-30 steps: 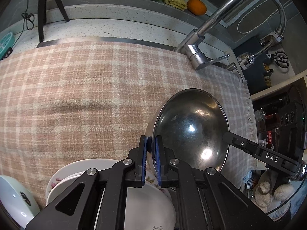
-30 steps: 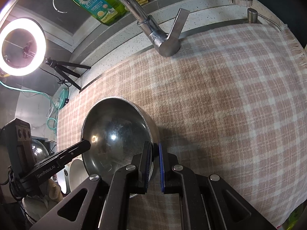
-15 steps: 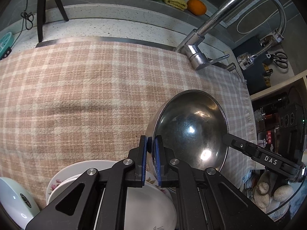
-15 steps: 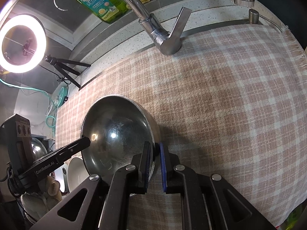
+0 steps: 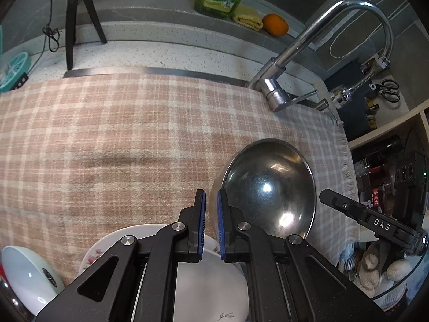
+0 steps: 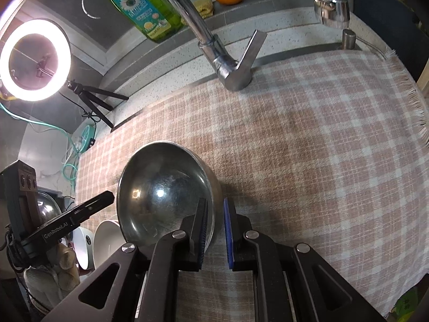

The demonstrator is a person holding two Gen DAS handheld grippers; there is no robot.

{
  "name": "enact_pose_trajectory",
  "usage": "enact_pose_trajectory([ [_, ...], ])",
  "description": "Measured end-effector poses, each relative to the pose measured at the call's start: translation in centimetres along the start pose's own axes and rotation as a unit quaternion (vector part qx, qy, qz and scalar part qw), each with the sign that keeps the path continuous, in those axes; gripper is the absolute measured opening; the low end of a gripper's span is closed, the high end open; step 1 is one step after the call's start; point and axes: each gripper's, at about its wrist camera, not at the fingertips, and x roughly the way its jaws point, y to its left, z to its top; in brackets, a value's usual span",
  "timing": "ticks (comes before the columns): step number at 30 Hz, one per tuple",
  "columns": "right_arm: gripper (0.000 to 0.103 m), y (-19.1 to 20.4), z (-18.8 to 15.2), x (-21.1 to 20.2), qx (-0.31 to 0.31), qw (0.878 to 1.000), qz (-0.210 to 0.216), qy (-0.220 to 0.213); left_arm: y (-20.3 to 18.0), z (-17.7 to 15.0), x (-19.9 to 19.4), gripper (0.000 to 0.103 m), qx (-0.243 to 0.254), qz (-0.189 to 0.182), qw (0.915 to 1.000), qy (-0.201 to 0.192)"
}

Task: Organize plates and bowls
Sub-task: 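Lift and carry the steel bowl toward the red-sided steel bowl with both grippers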

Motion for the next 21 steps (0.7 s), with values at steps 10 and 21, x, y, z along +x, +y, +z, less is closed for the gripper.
enact_pose_trajectory([
  [10, 0.012, 2.5, -0.4, -1.8, -0.032, 0.999, 0.004, -0.026, 1.4, -1.6, -4.0, 0.006, -0.024, -0.01, 0.9986, -0.047],
  [21, 0.014, 10.7, -2.6, -2.4, -0.131, 0.989, 0.064, -0.02, 6.3, -6.6, -10.3, 0.006, -0.085, -0.015, 0.9903, -0.109],
])
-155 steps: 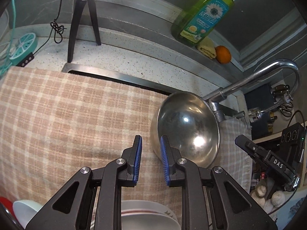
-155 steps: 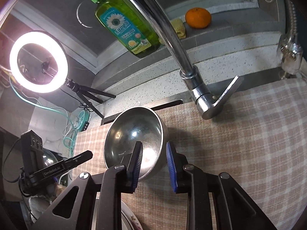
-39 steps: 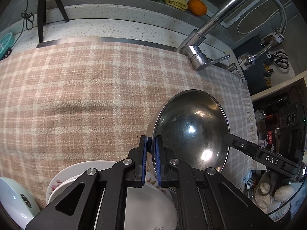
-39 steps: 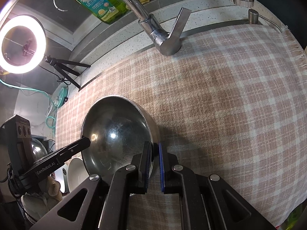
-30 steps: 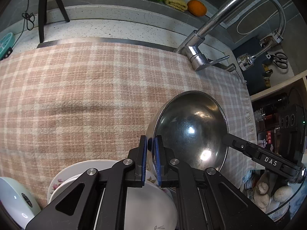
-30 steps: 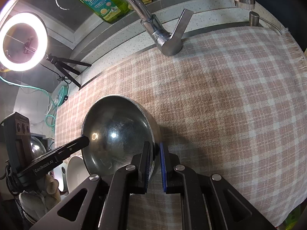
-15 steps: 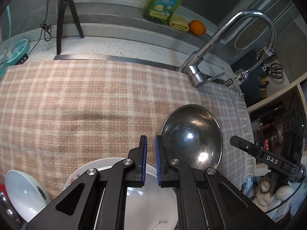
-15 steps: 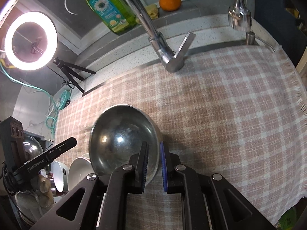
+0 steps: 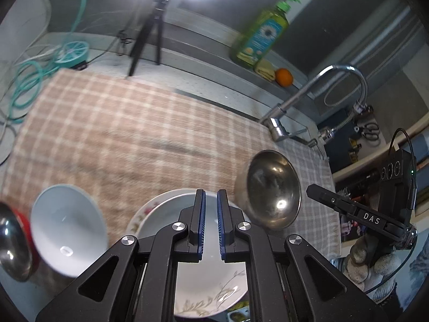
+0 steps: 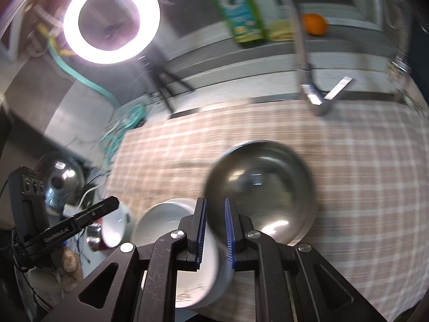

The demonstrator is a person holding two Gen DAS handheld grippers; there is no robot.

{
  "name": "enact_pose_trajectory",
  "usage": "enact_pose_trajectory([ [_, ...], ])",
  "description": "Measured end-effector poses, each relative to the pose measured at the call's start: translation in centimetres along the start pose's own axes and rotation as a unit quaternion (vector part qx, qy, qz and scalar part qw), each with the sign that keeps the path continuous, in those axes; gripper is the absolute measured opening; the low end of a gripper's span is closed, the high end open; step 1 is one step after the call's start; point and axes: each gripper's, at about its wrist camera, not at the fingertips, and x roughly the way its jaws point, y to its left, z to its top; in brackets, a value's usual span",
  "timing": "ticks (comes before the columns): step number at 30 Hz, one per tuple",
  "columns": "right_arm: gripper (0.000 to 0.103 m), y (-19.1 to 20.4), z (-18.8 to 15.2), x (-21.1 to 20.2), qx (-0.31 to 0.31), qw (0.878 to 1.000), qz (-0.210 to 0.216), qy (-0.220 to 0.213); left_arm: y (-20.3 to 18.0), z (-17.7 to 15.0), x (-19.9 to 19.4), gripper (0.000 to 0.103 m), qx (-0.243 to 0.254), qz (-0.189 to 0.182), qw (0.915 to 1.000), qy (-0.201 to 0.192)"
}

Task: Organize plates and bowls
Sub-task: 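Lift and carry the steel bowl toward the red-sided steel bowl with both grippers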

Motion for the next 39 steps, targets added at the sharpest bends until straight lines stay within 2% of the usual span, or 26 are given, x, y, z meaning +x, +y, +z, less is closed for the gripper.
enact_pose_trajectory([
  [7, 0.015, 6.8, -0.3, 2.5, -0.065, 0.996, 0.051, 0.028, 5.9, -2.6, -4.8, 0.007, -0.062, 0.047, 0.9961, -0.042],
  [16, 0.017, 15.4, -1.5, 7.2, -0.145, 0.982, 0.096, 0.079, 13.1, -6.9, -9.6, 0.007, -0.15, 0.106, 0.9802, -0.074],
  [24, 0.017, 21.5, -2.8, 10.7, -0.203, 0.965, 0.116, 0.115, 17.6, -9.5, -11.7, 0.007, -0.218, 0.124, 0.9639, -0.089],
  [29, 0.023, 24.2, -3.1, 12.9, -0.223, 0.957, 0.124, 0.137, 19.3, -10.5, -12.6, 0.011, -0.243, 0.138, 0.955, -0.101],
  [39, 0.026, 28.5, -3.9, 17.0, -0.263, 0.94, 0.123, 0.176, 22.5, -11.6, -12.8, 0.011, -0.277, 0.143, 0.9448, -0.1],
])
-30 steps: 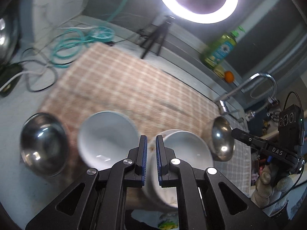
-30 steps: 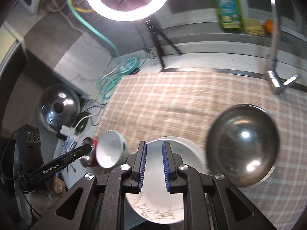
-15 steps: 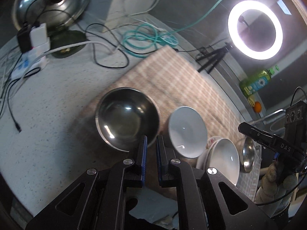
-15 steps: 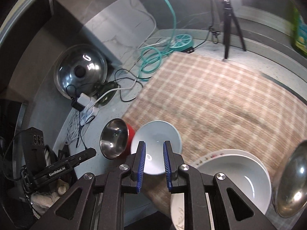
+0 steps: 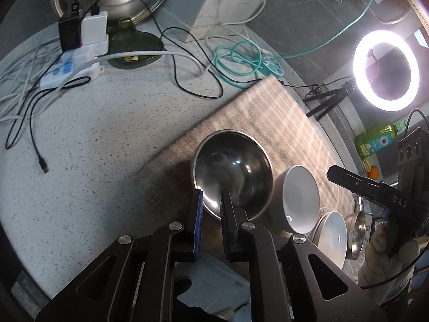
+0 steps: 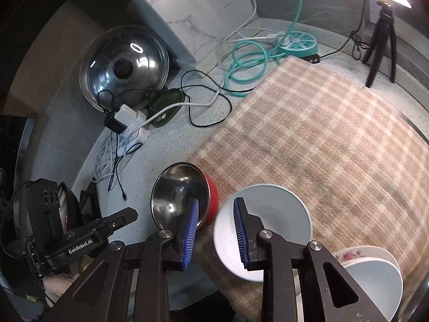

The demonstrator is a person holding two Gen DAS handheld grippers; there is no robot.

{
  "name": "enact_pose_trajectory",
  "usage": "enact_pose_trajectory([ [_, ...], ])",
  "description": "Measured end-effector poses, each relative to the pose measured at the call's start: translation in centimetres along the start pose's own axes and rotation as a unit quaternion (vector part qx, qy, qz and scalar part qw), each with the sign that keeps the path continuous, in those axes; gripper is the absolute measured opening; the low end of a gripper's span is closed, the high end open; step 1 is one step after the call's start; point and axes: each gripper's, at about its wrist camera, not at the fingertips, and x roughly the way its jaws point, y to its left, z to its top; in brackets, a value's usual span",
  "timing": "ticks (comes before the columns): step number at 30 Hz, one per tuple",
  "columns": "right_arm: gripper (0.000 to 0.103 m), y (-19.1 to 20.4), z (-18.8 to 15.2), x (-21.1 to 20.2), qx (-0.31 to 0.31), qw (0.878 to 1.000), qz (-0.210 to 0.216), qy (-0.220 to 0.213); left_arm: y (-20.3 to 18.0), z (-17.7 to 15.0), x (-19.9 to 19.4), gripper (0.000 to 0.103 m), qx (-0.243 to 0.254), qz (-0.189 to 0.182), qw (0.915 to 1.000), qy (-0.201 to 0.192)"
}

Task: Organize plates and bowls
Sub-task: 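Lift and carry the steel bowl toward the red-sided steel bowl with both grippers, then lower the steel bowl into the red-sided steel bowl with both grippers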

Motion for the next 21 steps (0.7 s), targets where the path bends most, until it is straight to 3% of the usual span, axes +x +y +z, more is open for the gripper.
enact_pose_trajectory([
  [11, 0.027, 1.2, 2.4, 5.2, -0.012, 0.998, 0.002, 0.059, 1.3, 0.8, 1.7, 0.011, -0.015, 0.001, 0.9997, 0.016],
  [21, 0.027, 1.1, 3.0, 7.8, -0.019, 0.996, -0.018, 0.085, 1.4, 1.3, 2.8, 0.011, -0.017, 0.0, 0.9995, 0.025],
])
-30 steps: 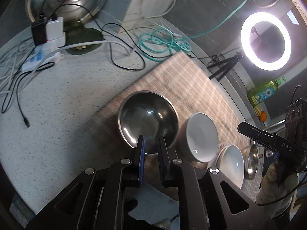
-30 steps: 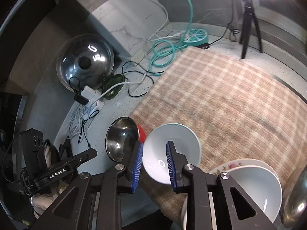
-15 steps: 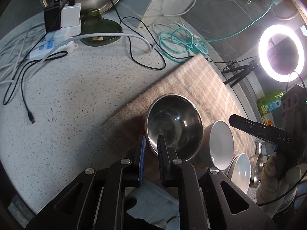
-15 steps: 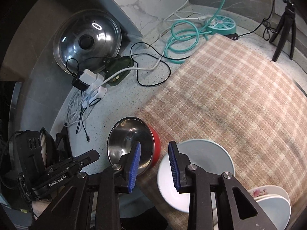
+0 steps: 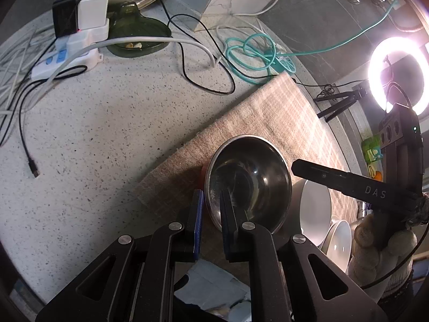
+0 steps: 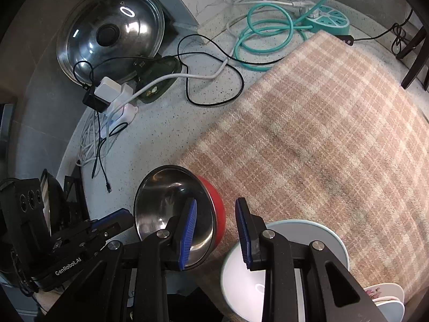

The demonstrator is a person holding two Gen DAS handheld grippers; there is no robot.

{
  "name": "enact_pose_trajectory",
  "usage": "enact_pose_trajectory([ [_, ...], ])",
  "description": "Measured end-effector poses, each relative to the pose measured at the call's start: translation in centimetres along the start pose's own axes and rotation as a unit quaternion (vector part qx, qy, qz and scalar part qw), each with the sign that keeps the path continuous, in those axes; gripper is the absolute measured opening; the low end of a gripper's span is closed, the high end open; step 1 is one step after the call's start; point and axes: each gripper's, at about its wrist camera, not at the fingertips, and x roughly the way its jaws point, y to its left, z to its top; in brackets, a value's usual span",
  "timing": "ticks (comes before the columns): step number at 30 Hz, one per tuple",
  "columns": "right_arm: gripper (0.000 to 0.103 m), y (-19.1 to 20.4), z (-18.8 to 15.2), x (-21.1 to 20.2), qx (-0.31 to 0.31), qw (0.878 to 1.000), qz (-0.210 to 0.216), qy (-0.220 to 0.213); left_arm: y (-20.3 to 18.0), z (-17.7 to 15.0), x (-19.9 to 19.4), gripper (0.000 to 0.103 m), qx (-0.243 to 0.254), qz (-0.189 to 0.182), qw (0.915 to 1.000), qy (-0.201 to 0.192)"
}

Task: Organize plates and bowls
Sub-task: 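Lower the steel bowl into the red-sided steel bowl with both grippers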

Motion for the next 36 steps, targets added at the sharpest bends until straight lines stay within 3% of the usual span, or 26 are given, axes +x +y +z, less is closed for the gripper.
enact_pose_trajectory([
  [10, 0.026, -0.1, 0.0, 1.2, -0.002, 1.0, -0.006, 0.007, 0.0, 0.2, 1.1, 0.011, -0.002, -0.001, 1.0, 0.01],
  [23, 0.007, 0.2, -0.2, 2.2, -0.003, 1.0, 0.001, 0.02, 0.1, 0.1, 1.6, 0.01, 0.002, -0.001, 0.9999, 0.011],
  [36, 0.007, 0.4, -0.4, 1.6, 0.009, 1.0, 0.001, 0.009, -0.1, 0.2, 1.2, 0.009, 0.0, 0.0, 1.0, 0.005],
])
